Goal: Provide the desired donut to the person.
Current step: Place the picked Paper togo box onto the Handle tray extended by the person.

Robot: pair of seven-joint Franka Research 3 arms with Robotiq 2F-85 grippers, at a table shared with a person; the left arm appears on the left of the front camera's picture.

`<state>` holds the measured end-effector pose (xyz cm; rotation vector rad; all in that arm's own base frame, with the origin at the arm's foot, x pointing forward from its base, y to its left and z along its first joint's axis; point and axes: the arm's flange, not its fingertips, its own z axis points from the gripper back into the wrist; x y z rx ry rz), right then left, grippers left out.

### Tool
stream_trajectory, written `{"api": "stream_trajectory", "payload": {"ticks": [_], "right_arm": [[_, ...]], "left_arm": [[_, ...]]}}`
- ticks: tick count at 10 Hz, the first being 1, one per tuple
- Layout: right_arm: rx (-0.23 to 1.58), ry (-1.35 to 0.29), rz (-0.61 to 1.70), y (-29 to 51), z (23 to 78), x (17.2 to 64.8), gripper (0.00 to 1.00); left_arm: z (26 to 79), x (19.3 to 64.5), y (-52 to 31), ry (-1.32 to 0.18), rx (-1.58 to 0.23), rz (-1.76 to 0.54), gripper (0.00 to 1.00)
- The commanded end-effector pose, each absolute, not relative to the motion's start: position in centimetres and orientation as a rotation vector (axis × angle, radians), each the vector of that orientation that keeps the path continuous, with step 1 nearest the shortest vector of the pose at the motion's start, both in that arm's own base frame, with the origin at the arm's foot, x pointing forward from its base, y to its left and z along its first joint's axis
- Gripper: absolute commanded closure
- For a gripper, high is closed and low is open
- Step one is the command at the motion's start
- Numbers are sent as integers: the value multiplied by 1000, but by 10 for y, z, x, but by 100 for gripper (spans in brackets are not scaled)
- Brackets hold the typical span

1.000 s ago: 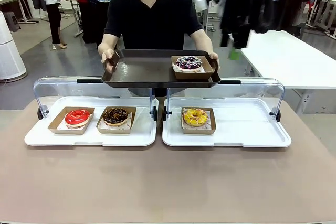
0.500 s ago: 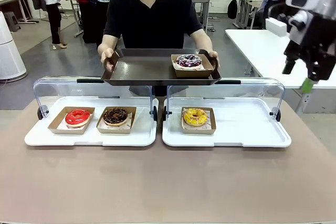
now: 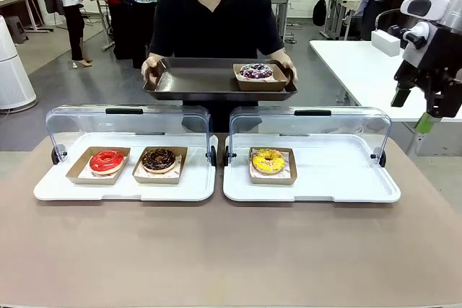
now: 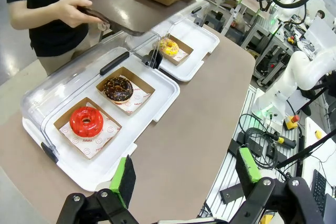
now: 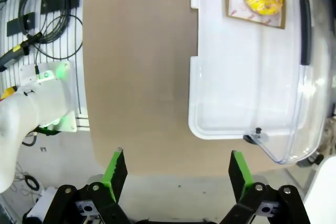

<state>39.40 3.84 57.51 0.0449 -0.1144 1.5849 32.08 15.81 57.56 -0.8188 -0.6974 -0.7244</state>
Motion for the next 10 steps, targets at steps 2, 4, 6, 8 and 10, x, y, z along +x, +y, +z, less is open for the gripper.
{"api": "stream_trajectory", "payload": {"ticks": [2, 4, 6, 8, 10], "right_arm": [[174, -229, 1668, 27, 577, 399, 0], [382, -491, 1729, -11, 573, 410, 0], [582, -723, 1708, -59, 560, 408, 0], [805, -800, 1497, -106, 533, 401, 0], [917, -832, 1378, -140, 512, 386, 0]], "left_arm": [[575, 319, 160, -715, -820, -742, 0], [575, 319, 160, -715, -820, -742, 0], [575, 319, 160, -715, -820, -742, 0], [575, 319, 160, -715, -820, -742, 0], [575, 319, 160, -715, -820, -742, 0]]}}
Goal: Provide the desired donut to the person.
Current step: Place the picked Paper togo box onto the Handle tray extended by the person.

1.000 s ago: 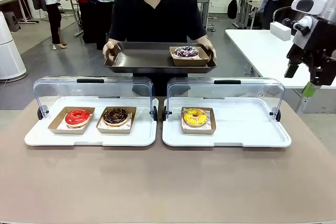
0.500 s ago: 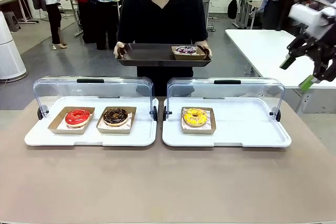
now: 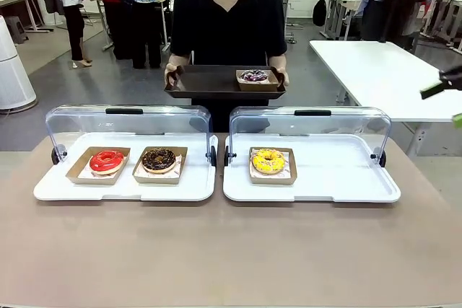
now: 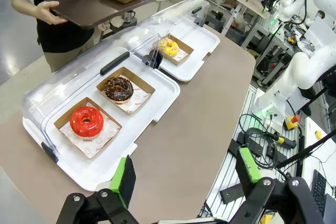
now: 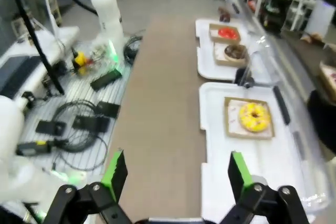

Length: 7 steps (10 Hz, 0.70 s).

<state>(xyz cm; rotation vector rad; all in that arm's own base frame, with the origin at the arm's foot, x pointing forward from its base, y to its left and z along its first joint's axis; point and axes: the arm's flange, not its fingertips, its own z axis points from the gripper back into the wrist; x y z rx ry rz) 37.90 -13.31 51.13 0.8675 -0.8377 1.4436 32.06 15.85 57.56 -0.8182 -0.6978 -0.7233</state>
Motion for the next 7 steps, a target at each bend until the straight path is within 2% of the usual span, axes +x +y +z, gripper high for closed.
{"api": "stream_trajectory", "payload": {"ticks": [1, 7], "right_arm": [[919, -831, 1339, -152, 507, 380, 0], [818, -929, 1176, -194, 499, 366, 0]], "left_arm": [[575, 319, 160, -715, -820, -742, 0], [575, 319, 160, -715, -820, -742, 0]]}}
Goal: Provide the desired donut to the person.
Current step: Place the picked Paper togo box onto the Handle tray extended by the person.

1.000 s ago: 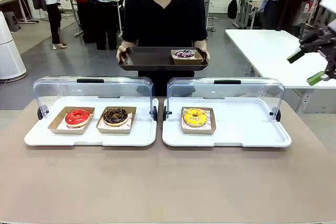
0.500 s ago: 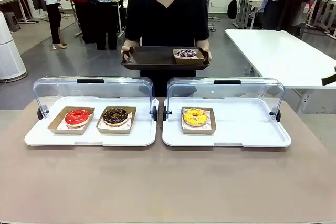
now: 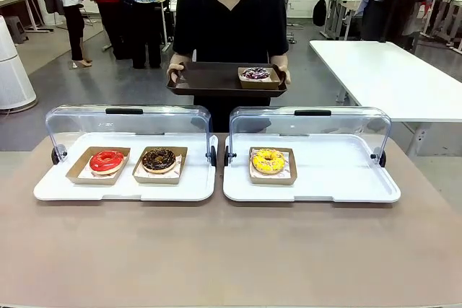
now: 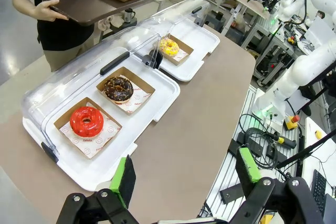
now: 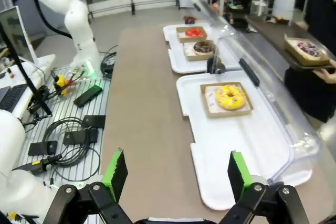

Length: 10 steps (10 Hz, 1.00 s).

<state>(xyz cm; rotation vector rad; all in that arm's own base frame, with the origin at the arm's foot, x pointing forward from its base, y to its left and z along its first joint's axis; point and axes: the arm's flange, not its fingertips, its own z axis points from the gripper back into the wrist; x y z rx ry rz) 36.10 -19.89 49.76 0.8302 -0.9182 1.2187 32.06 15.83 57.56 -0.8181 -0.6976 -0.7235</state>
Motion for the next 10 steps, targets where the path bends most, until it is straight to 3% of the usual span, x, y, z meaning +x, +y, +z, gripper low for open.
{"api": "stream_trajectory", "payload": {"ticks": [1, 10], "right_arm": [[784, -918, 1122, -195, 499, 369, 0], [758, -916, 1127, -204, 500, 372, 0]], "left_arm": [[575, 319, 160, -715, -820, -742, 0], [575, 319, 160, -715, -820, -742, 0]]}}
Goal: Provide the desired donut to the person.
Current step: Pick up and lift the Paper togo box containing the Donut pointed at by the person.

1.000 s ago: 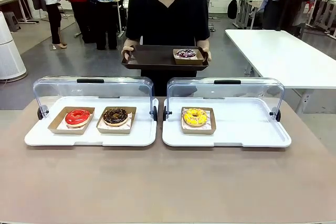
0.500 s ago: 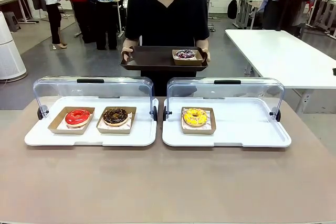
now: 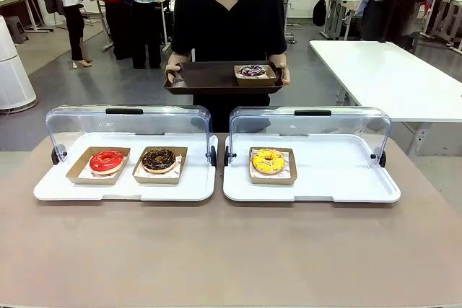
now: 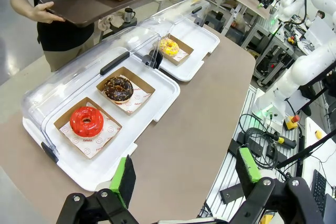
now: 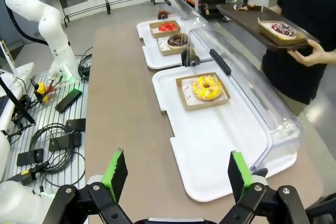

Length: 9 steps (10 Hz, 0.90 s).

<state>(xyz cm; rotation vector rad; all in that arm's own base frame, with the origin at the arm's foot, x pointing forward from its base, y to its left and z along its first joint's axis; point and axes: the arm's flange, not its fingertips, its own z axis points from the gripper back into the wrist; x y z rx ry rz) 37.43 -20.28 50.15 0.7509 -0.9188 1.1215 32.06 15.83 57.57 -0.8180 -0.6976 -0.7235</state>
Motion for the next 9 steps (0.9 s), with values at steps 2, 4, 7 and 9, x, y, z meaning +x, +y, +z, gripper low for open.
{"api": "stream_trajectory", "payload": {"ticks": [2, 4, 7, 9], "right_arm": [[758, -916, 1127, -204, 500, 372, 0], [758, -916, 1127, -204, 500, 372, 0], [758, -916, 1127, -204, 500, 372, 0], [758, -916, 1127, -204, 500, 372, 0]], "left_arm": [[575, 319, 160, -715, -820, -742, 0], [575, 319, 160, -715, -820, -742, 0], [575, 319, 160, -715, -820, -742, 0], [575, 319, 160, -715, -820, -742, 0]]}}
